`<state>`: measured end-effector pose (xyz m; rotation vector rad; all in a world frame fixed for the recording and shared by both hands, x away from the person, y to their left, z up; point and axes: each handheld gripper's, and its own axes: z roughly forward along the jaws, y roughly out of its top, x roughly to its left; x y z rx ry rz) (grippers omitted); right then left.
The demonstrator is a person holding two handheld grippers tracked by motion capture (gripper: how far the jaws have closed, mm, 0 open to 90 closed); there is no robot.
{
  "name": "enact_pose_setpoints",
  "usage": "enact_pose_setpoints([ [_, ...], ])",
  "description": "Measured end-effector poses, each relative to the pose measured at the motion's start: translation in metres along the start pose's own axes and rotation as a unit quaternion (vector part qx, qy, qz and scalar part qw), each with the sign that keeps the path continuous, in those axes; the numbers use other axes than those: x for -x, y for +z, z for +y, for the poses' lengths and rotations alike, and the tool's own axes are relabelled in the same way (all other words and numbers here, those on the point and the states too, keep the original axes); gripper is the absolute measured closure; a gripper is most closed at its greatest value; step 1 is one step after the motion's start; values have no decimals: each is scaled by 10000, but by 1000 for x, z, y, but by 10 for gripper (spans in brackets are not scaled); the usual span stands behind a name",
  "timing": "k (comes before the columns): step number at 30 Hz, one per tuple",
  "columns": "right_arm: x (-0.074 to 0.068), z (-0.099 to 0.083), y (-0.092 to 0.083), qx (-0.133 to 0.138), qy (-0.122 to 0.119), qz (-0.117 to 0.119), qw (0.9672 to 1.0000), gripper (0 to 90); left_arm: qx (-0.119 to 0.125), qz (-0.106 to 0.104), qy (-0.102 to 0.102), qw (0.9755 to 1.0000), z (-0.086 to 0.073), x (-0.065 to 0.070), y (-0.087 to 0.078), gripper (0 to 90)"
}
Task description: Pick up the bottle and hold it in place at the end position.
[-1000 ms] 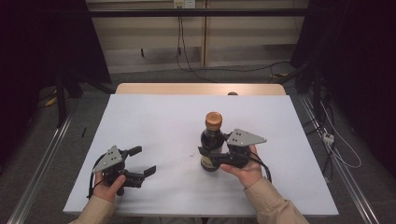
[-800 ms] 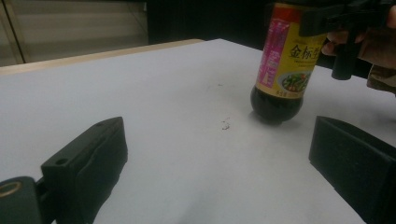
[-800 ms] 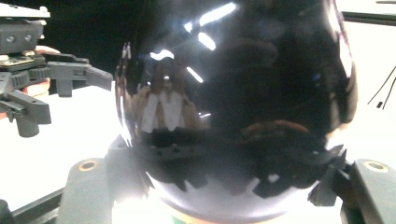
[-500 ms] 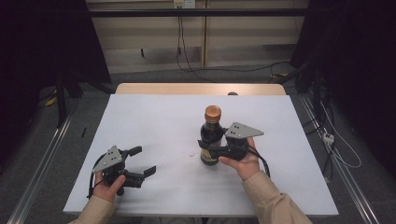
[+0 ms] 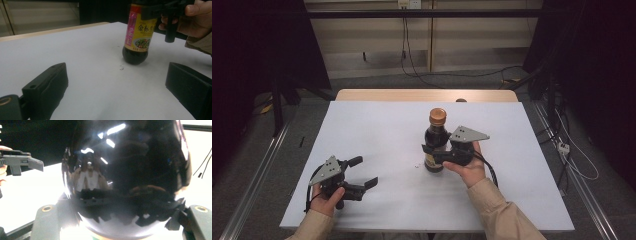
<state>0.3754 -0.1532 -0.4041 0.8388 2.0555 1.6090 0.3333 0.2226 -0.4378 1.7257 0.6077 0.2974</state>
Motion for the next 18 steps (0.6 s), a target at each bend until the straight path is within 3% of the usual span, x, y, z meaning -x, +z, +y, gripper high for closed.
enact_pose_setpoints([
  [18,9,7,12,-29,-77,-38,10000,308,80,24,-38,10000,1,-1,-3,41],
])
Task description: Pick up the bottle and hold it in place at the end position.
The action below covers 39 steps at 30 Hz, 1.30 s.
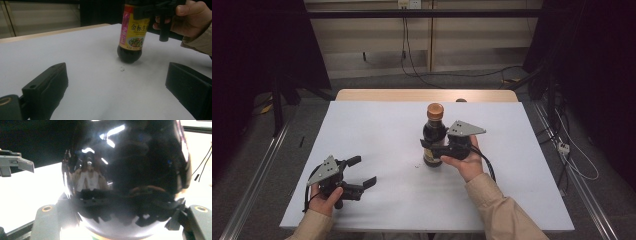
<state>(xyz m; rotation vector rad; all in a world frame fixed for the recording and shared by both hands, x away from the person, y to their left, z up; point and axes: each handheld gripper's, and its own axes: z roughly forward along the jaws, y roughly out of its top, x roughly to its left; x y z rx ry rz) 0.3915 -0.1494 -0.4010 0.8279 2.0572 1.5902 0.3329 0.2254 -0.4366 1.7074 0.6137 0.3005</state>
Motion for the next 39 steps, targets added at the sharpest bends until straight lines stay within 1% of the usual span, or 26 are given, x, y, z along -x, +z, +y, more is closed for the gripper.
enact_pose_setpoints([
  [2,1,0,1,2,-5,0,10000,308,-27,5,29,10000,0,-1,0,41],
  [9,5,2,6,23,-11,-23,10000,308,-25,-1,11,10000,-1,-1,0,41],
  [16,7,6,12,51,-91,-16,9999,308,-30,-5,30,10000,0,-1,0,41],
  [21,9,7,16,39,-143,-29,9999,308,-20,-1,4,10000,-1,-1,0,41],
  [26,15,5,20,64,-115,-71,9999,308,-33,13,23,10000,-1,-1,0,41],
  [28,17,4,21,75,-71,-137,9999,308,-53,12,29,10000,-1,-2,0,41],
  [29,17,3,22,87,-100,-172,9998,308,-67,22,34,10000,-1,-2,0,41],
  [30,17,3,22,82,-103,-174,9998,308,-82,20,54,10000,-1,-2,0,41],
  [32,18,3,24,80,-74,-147,9998,308,-37,20,-33,10000,-2,-2,1,41],
  [33,18,3,24,86,-75,-151,9998,308,-83,27,13,10000,-2,-2,1,41],
  [39,24,3,27,78,-58,-168,9998,307,-84,9,-14,10000,-2,-2,1,41],
])
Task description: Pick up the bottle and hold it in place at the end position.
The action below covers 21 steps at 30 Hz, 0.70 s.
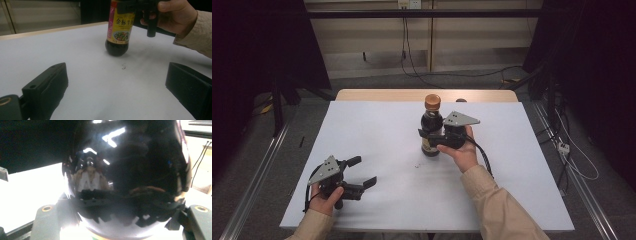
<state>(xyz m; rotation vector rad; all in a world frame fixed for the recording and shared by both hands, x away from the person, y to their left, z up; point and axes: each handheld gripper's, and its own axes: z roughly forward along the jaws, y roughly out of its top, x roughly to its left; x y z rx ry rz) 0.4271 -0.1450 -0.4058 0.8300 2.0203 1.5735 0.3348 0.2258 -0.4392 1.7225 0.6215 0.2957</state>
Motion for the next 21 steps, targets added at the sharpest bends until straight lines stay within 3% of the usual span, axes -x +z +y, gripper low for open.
enact_pose_setpoints([
  [21,8,-3,8,-93,67,94,9999,304,-32,-10,-43,10000,-2,-1,1,41],
])
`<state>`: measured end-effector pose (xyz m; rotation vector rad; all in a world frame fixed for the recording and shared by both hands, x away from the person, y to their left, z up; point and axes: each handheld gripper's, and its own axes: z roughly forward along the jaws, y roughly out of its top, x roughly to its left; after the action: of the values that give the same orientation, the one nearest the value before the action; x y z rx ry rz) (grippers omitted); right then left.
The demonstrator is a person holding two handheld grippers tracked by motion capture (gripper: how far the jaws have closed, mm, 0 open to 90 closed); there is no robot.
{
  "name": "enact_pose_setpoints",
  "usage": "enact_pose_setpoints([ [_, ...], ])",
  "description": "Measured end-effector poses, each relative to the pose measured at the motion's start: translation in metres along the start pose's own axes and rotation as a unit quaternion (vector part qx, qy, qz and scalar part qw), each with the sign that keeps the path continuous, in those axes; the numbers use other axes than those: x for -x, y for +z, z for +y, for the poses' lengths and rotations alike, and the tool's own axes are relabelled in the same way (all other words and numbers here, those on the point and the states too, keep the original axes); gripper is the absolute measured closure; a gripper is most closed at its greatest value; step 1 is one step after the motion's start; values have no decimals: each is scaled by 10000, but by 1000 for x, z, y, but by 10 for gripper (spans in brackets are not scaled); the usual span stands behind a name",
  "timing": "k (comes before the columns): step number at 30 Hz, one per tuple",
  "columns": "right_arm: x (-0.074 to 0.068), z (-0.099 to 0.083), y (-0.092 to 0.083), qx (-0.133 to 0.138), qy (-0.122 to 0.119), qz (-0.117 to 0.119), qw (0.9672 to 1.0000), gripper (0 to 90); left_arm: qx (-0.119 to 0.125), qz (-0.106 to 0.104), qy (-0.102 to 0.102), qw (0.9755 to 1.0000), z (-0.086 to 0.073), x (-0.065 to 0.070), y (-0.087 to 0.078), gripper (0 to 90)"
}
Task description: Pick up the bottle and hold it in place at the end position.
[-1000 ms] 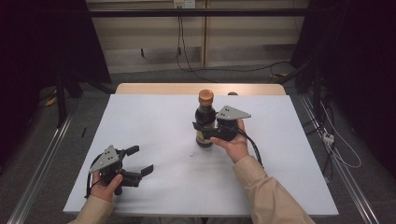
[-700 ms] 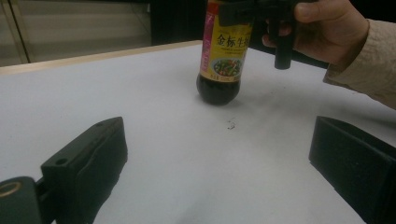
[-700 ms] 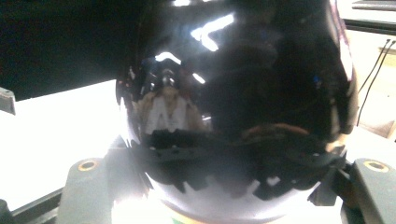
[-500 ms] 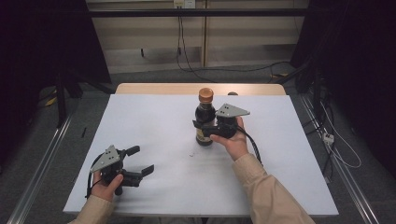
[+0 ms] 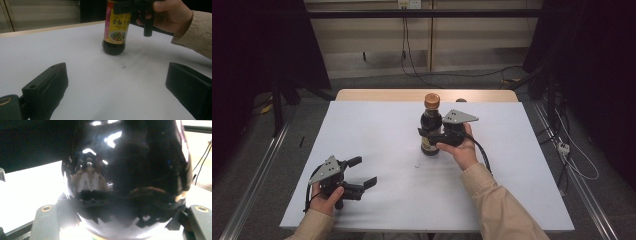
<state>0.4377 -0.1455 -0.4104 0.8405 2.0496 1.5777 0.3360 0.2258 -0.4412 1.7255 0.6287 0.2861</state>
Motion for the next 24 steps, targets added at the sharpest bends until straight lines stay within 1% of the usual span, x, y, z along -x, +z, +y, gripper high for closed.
enact_pose_setpoints([
  [3,1,0,-1,-10,26,33,10000,302,1,-1,-15,10000,0,0,0,41],
  [5,0,0,-2,-49,-15,24,10000,300,-28,-2,18,10000,0,0,1,41],
  [7,-1,0,-1,-60,-34,29,10000,298,-9,-9,-3,10000,0,0,2,41],
  [9,0,0,-2,-56,44,15,10000,296,-39,-5,18,10000,0,0,2,41],
  [11,0,0,-2,-73,12,29,10000,296,-69,-23,62,10000,0,0,3,41],
  [13,-2,0,-3,-96,8,-38,9999,295,-59,-30,47,10000,0,0,4,41],
  [14,-3,-1,-3,-85,42,-75,9999,293,-42,-20,13,10000,0,1,4,40],
  [16,-4,-2,-3,-61,139,-70,9999,288,-59,-24,19,10000,0,0,4,40],
  [18,-4,-4,-4,-4,269,-141,9995,285,-48,-17,3,10000,-1,0,5,41],
  [20,-5,-5,-5,5,307,-161,9994,281,-52,-28,14,10000,0,-1,5,41],
  [22,-6,-6,-6,16,384,-172,9991,277,-37,-31,-30,10000,-1,-1,7,41],
  [24,-8,-7,-7,34,408,-257,9988,277,-38,-53,-28,10000,-1,-1,7,41],
])
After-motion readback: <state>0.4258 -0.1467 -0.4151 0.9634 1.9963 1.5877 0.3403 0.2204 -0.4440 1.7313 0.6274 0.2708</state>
